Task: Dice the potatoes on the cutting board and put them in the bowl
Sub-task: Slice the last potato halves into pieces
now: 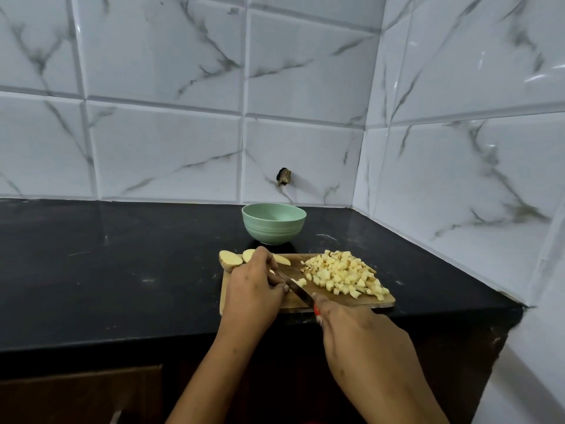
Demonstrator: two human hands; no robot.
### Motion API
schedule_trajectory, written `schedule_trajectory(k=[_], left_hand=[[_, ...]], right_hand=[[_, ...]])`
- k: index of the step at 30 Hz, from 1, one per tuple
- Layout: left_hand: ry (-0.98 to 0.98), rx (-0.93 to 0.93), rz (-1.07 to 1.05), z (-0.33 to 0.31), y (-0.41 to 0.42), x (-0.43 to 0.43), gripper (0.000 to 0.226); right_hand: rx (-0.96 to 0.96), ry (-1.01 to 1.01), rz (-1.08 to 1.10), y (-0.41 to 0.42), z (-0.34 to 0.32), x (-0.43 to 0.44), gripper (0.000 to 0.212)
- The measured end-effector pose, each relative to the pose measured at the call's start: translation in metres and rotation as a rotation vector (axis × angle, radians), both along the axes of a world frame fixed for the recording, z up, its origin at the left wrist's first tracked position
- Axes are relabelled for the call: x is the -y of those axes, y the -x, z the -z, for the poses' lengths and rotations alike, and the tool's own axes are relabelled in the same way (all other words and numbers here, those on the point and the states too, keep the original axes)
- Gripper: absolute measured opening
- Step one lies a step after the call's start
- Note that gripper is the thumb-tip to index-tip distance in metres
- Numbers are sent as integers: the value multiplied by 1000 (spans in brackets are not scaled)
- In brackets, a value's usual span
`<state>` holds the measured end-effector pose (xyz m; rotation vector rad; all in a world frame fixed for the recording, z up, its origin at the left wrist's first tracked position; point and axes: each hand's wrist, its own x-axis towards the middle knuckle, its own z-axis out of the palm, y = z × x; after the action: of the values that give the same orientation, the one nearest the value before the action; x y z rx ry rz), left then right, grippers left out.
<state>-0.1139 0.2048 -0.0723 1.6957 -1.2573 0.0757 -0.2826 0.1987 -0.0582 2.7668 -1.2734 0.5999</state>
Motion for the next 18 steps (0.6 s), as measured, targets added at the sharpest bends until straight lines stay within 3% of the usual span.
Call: schedule_trajectory(k=[5,11,15,18], left_hand=[[-21,0,5,-2,1,0,32],[-54,22,-55,-6,1,2,31],[-113,115,-56,-6,4,13,23],[-42,62,-35,-6,2,14,24]], right_hand=[[-81,-20,4,-13,2,-2,57],[159,54,65,2,-1,14,41],[320,-105,59,11,-8,27,39],[367,-256,-7,15,-6,29,39]])
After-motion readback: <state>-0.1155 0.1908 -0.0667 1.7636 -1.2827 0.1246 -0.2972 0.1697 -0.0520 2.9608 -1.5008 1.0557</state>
